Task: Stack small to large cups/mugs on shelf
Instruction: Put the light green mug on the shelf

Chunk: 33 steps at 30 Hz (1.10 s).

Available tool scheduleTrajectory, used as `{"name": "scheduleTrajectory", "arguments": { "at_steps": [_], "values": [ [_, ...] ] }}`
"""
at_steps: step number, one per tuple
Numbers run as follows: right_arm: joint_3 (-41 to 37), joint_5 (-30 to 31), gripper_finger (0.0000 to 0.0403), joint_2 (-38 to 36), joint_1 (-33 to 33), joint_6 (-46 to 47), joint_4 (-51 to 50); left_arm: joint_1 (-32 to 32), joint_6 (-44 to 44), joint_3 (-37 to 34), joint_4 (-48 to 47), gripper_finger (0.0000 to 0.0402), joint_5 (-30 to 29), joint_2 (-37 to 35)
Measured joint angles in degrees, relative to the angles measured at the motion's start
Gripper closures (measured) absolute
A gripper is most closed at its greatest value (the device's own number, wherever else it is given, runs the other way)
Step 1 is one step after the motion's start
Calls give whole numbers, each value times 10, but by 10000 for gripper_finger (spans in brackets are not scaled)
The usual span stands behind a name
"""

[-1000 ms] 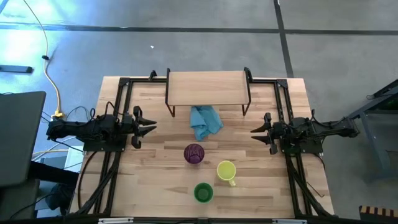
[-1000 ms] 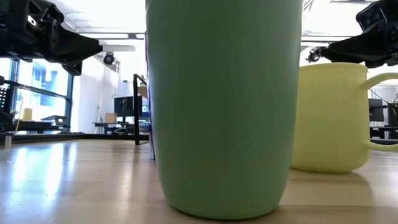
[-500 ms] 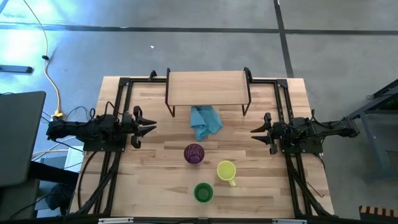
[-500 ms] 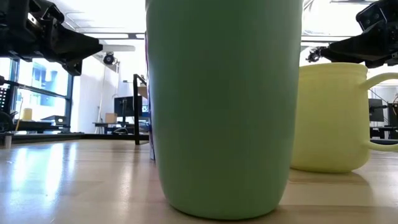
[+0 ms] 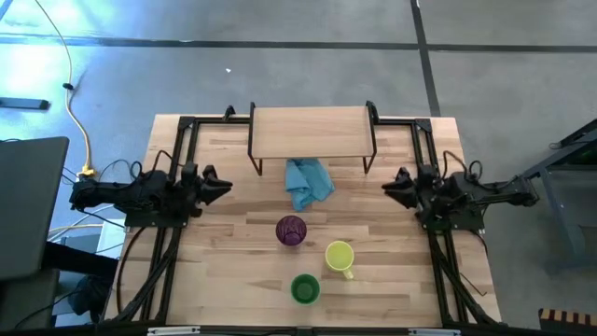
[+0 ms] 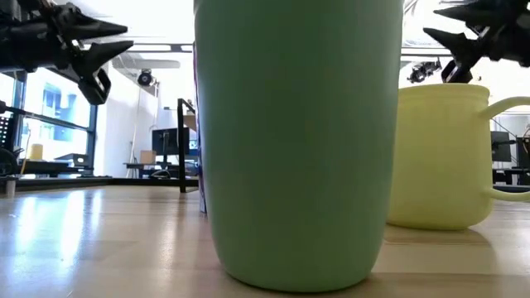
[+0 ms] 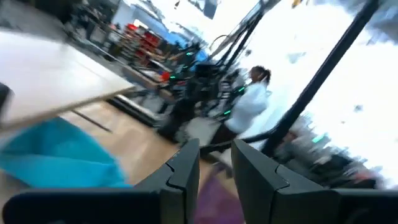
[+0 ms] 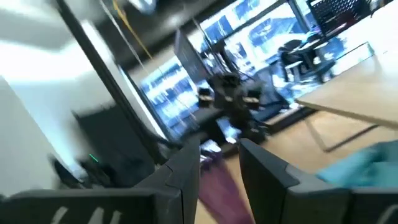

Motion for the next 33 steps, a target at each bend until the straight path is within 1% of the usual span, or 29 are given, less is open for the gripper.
{"name": "scheduleTrajectory", "arguments": {
  "at_steps": [3,7,8,11,13,14,15,18,20,23,25,27,30,33],
  "values": [
    [0,17,299,0,0,36,12,0,-31,0,12,318,-15,0],
    [0,50,299,0,0,83,10,0,-31,0,12,318,-20,0],
    [0,53,299,0,0,111,11,0,-39,0,14,318,-20,0],
    [0,49,299,0,0,227,6,0,-104,0,34,318,-18,0],
    [0,48,299,0,0,249,-10,0,-122,0,39,318,-18,0],
    [0,40,299,1,0,250,-22,0,-122,0,38,318,-18,0],
    [0,19,299,2,2,262,-38,0,-121,0,36,318,-17,0],
    [0,-91,299,17,19,354,-98,0,-121,0,23,318,15,0],
    [0,-147,299,37,42,413,-133,0,-125,0,3,318,42,0],
    [0,-165,299,79,87,459,-140,0,-149,0,-25,318,61,0],
    [0,-164,299,107,111,456,-115,0,-161,0,-40,318,62,0],
    [0,-159,299,134,125,411,-75,0,-165,0,-45,318,62,0],
    [0,-122,299,171,130,312,16,0,-164,0,-43,318,59,0],
    [0,-62,299,205,127,185,154,0,-138,0,-43,318,39,0]
  ]
}}
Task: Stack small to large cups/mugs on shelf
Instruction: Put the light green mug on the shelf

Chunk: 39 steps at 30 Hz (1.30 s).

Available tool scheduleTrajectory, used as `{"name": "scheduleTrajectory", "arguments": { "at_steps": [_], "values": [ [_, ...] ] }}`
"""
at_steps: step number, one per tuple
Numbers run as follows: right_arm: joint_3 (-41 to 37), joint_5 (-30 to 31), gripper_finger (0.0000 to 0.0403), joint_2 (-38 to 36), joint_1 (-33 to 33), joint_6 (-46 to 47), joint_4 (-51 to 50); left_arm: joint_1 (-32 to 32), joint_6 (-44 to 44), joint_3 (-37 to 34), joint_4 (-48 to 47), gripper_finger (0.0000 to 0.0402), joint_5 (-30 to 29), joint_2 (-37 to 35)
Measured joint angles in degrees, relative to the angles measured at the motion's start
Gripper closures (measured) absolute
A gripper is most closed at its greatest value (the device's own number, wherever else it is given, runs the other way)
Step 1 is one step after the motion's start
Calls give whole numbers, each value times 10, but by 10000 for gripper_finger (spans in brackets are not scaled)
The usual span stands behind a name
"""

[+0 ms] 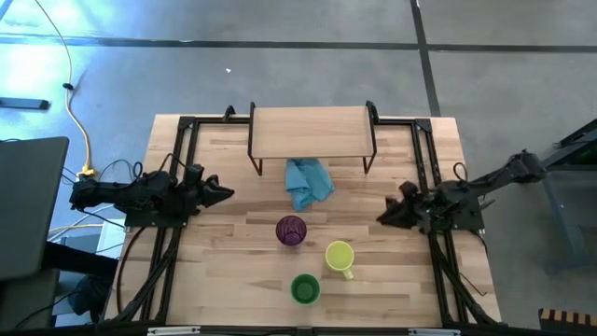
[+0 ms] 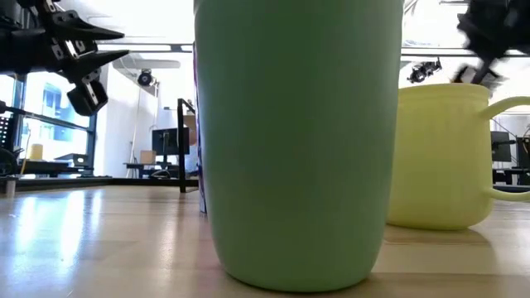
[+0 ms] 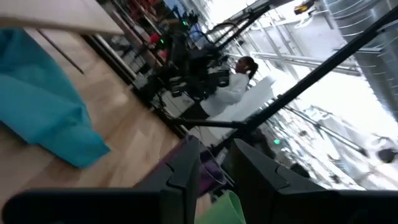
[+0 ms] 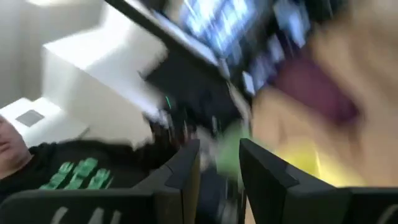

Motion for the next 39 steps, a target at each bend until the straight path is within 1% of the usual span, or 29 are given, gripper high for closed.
{"name": "scheduleTrajectory", "arguments": {
  "at_steps": [2,3,5,7,8,11,14,16,17,18,19,21,22,24,26,27,29,31,34,36,39],
  "values": [
    [8,32,299,21,0,-113,85,0,4,0,0,318,-11,0],
    [19,36,299,31,1,-178,112,0,2,0,2,318,-12,0],
    [53,35,299,48,5,-315,115,0,3,0,6,318,-13,0],
    [104,35,299,67,10,-434,69,0,8,0,3,318,-13,0],
    [133,48,299,78,12,-487,36,0,14,0,2,318,-13,0],
    [236,113,299,123,23,-608,-38,0,45,0,-10,318,-13,0],
    [350,185,299,183,45,-679,-109,0,71,0,-27,318,-14,0],
    [432,240,299,226,62,-696,-219,0,57,0,-24,318,-13,0],
    [473,266,299,247,70,-692,-301,0,40,0,-21,318,-12,0],
    [516,289,299,268,77,-668,-393,0,24,0,-20,318,-11,0],
    [556,309,299,291,82,-622,-484,0,13,0,-21,318,-7,0],
    [634,322,299,335,87,-477,-663,0,4,0,-21,318,10,0],
    [671,313,299,355,87,-390,-739,0,3,0,-21,318,19,0],
    [734,281,299,393,87,-214,-861,0,1,0,-22,318,31,0],
    [777,240,299,425,87,-87,-943,0,-11,0,-22,318,34,0],
    [795,209,299,440,89,-42,-968,0,-20,0,-22,318,34,0],
    [815,139,299,461,98,18,-989,0,-24,0,-22,318,34,0],
    [819,79,299,481,110,60,-989,0,-2,0,-22,318,32,0],
    [813,5,299,512,131,136,-990,0,-9,0,-22,318,33,0],
    [802,-20,299,531,149,183,-990,0,-12,0,-23,318,34,0],
    [781,-22,299,561,179,223,-972,0,-12,0,-32,318,34,0]
  ]
}}
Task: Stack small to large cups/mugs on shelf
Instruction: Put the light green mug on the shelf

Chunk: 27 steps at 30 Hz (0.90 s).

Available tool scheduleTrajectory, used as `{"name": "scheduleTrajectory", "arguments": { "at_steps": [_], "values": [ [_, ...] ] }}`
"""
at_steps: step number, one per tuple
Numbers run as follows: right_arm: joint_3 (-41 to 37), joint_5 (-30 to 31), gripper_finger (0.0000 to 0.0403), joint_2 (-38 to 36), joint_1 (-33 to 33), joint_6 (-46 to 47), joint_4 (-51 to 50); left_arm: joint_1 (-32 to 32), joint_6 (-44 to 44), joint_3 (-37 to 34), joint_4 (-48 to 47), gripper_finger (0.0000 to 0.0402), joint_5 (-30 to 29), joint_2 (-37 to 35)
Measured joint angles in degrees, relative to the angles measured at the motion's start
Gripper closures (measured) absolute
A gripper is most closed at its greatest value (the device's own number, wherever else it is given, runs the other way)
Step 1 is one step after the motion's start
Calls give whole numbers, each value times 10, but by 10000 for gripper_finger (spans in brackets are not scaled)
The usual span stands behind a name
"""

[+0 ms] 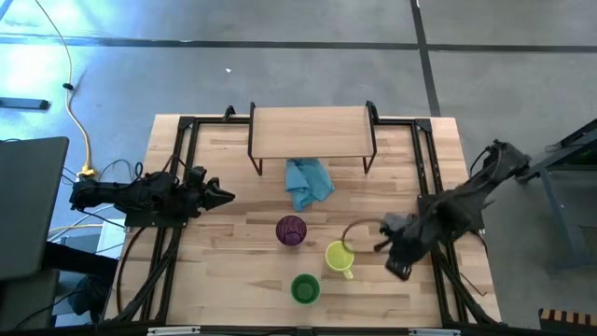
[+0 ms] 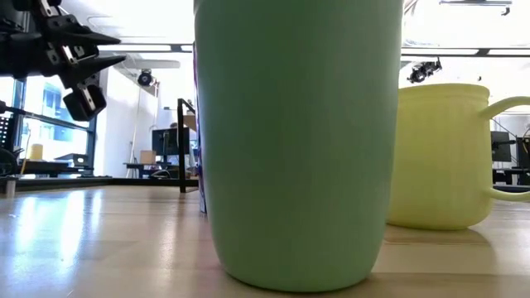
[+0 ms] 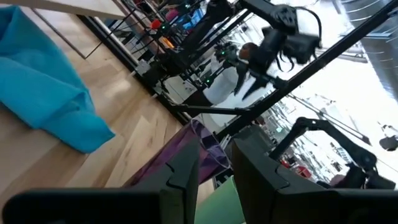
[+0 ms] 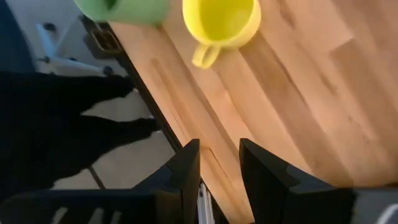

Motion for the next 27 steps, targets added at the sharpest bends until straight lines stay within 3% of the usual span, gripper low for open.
{"name": "scheduleTrajectory", "arguments": {
  "at_steps": [9,13,19,27],
  "values": [
    [-84,119,299,95,79,114,255,0,0,0,-17,318,0,0],
    [-87,159,299,146,111,213,277,0,0,0,-17,318,0,0],
    [-87,275,299,198,142,357,285,0,19,0,-17,318,0,0],
    [-87,296,299,255,123,368,289,0,45,0,-17,318,0,0]
  ]
}}
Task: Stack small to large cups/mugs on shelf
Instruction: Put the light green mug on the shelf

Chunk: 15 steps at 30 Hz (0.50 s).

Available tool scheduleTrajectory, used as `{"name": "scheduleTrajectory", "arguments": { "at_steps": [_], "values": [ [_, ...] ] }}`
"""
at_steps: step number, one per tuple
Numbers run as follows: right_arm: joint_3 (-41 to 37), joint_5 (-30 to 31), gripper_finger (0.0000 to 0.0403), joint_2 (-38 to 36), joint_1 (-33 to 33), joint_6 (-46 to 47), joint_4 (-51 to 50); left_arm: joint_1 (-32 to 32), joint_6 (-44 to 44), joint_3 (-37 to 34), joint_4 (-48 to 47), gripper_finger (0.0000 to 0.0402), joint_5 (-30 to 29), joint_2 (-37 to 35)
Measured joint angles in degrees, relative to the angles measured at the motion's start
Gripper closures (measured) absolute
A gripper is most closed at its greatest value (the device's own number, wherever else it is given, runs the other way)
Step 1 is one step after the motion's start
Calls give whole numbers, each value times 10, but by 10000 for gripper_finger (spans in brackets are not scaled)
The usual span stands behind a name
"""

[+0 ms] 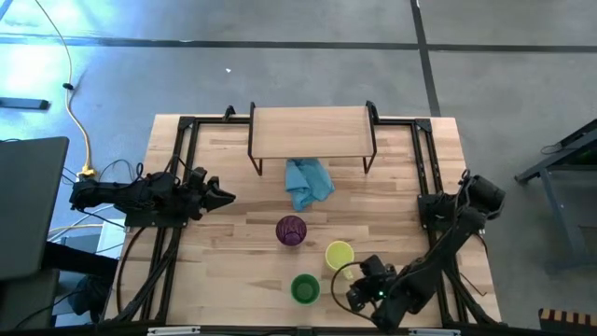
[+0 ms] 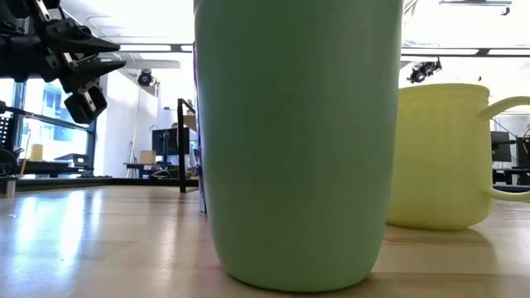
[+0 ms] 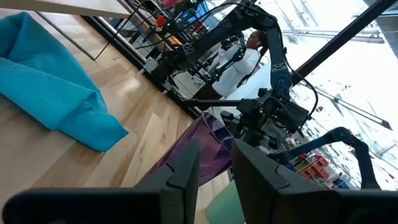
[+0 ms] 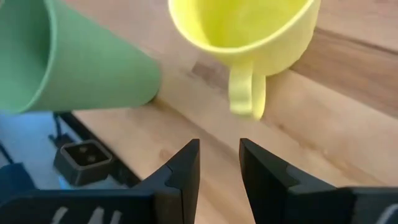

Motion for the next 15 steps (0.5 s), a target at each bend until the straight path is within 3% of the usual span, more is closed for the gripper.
{"name": "scheduleTrajectory", "arguments": {
  "at_steps": [15],
  "values": [
    [0,-23,299,-8,-27,-140,-12,0,0,0,0,318,0,0]
  ]
}}
